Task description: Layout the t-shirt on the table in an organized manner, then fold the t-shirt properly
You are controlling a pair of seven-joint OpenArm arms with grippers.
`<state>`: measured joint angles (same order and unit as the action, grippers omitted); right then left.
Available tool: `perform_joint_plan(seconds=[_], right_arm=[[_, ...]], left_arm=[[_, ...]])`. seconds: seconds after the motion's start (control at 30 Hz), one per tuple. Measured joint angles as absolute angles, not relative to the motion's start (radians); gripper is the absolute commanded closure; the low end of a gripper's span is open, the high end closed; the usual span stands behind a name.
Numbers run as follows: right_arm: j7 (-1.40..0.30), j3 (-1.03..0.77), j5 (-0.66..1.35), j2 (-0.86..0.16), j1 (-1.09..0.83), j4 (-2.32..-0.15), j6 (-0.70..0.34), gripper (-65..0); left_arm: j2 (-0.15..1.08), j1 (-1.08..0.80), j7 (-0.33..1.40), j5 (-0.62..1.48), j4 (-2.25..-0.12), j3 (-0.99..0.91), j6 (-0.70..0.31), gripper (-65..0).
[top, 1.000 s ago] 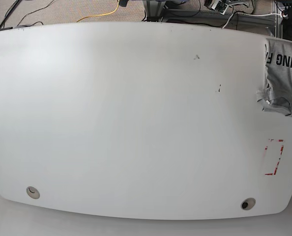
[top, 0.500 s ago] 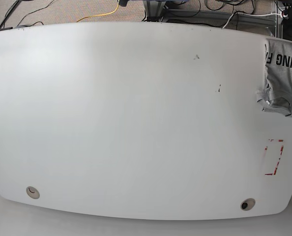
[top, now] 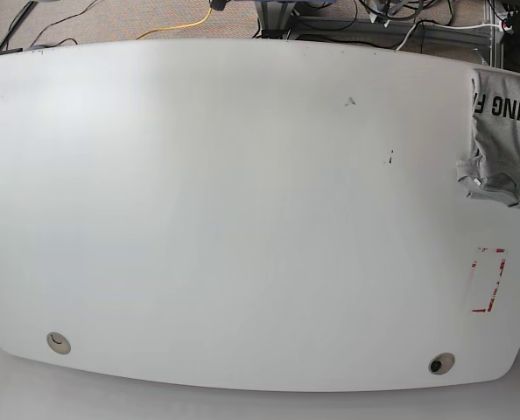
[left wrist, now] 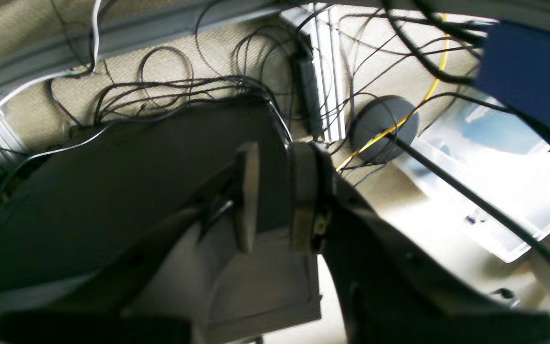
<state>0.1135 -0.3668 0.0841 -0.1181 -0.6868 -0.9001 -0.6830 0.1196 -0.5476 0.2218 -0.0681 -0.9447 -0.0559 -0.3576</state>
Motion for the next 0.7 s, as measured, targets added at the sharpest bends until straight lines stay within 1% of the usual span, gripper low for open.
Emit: perform_joint_plan(seconds=[0.13,0.2,0.33,0.4,0.43,0.53,0.6,0.7], right_arm=[[0.137,-0.364,0.052,-0.13,-0.607,-0.824,-0.682,-9.4],[0.122,-0.362,-0.027,-0.132,-0.57,-0.77,-0.683,-9.4],[0.131,-0.361,-0.084,-0.128,-0.515,-0.69,-0.685,-9.4],[0.119,-0.361,-0.112,-0.126,-0.481,-0.658,-0.684,-9.5],[0.121,-0.36,-0.128,-0.127,-0.467,-0.632,-0.685,-9.5],[0.126,-0.361,-0.142,-0.127,-0.428,-0.595,-0.655,-9.5],[0.127,-0.361,-0.159,-0.128,-0.401,-0.564,-0.619,-9.5],[0.129,-0.362,-0.162,-0.131,-0.36,-0.505,-0.601,-9.5]], left_arm=[[0.116,-0.505,0.212,-0.064,-0.882,-0.056,-0.358,-10.0],[0.112,-0.482,0.202,-0.068,-0.846,-0.056,-0.359,-10.0],[0.105,-0.411,0.172,-0.067,-0.746,-0.058,-0.359,-10.0],[0.104,-0.37,0.165,-0.066,-0.684,-0.058,-0.345,-10.0],[0.104,-0.35,0.135,-0.062,-0.656,-0.058,-0.323,-10.0],[0.107,-0.302,0.091,-0.064,-0.575,-0.058,-0.282,-10.1],[0.11,-0.279,0.065,-0.064,-0.525,-0.058,-0.28,-10.1],[0.111,-0.241,0.046,-0.065,-0.444,-0.058,-0.276,-10.1]])
